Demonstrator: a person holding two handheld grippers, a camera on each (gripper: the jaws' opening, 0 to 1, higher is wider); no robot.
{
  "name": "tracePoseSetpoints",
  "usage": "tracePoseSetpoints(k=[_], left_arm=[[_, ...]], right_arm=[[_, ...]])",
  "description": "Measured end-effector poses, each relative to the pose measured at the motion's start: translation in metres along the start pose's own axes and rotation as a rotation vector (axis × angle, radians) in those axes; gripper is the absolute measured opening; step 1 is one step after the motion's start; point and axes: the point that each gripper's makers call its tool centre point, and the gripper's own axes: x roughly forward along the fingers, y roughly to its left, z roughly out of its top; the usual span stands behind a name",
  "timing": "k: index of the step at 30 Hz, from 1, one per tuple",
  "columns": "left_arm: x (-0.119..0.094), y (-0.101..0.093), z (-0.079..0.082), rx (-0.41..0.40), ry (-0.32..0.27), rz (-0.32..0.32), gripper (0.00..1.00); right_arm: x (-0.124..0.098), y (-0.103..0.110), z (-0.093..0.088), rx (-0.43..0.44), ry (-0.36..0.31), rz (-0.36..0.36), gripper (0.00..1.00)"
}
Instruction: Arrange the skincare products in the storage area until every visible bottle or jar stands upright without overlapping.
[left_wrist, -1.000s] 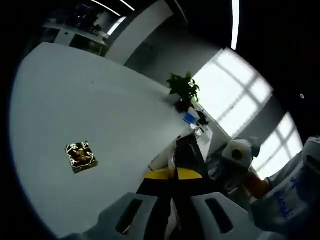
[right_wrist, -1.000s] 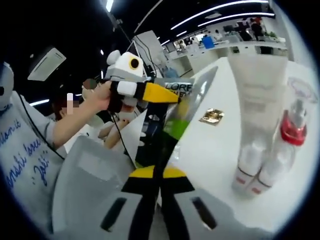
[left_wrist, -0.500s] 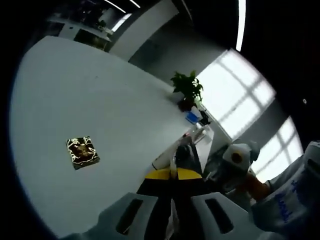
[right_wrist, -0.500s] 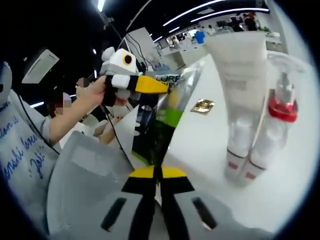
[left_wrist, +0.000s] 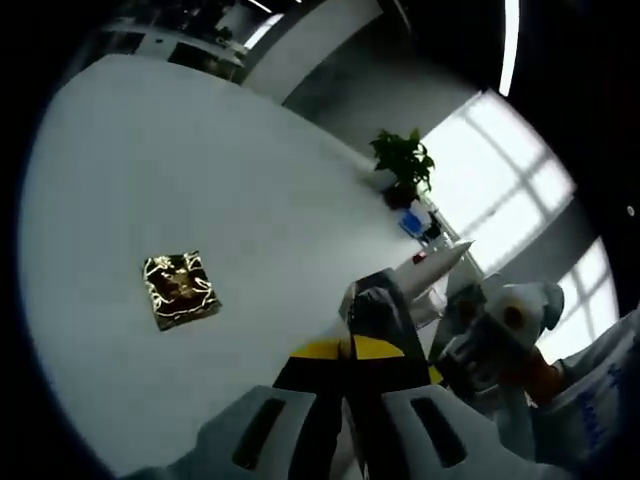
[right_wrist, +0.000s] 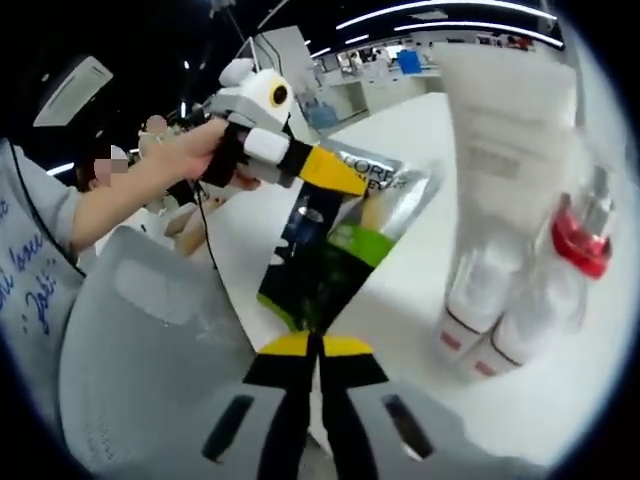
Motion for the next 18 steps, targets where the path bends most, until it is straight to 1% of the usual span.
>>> tracePoseSetpoints(k=[5,10,15,18], left_arm=[[0.008,0.005,-0.007,-0.004,0.023,0.018,0.00],[0.015,0.019,-0.008,-0.012,0.044,0.036,0.00],[0.019,0.023,-0.011,-0.008,0.059,0.051,0.00],[0.021,0.034,-0.009,-0.008,0.068,0.058,0.00]], right_arm=[[0.005,-0.004,-0.005,-0.045,0.048,-0.018,0.02],[0.010,-0.009,-0.009,-0.063,0.077,-0.027,0.02],[0.015,-0.011,-0.014,-0.104,0.113,-0.043,0.02],[0.016,-0.014,-0.016,-0.114,0.125,-0.053,0.02]])
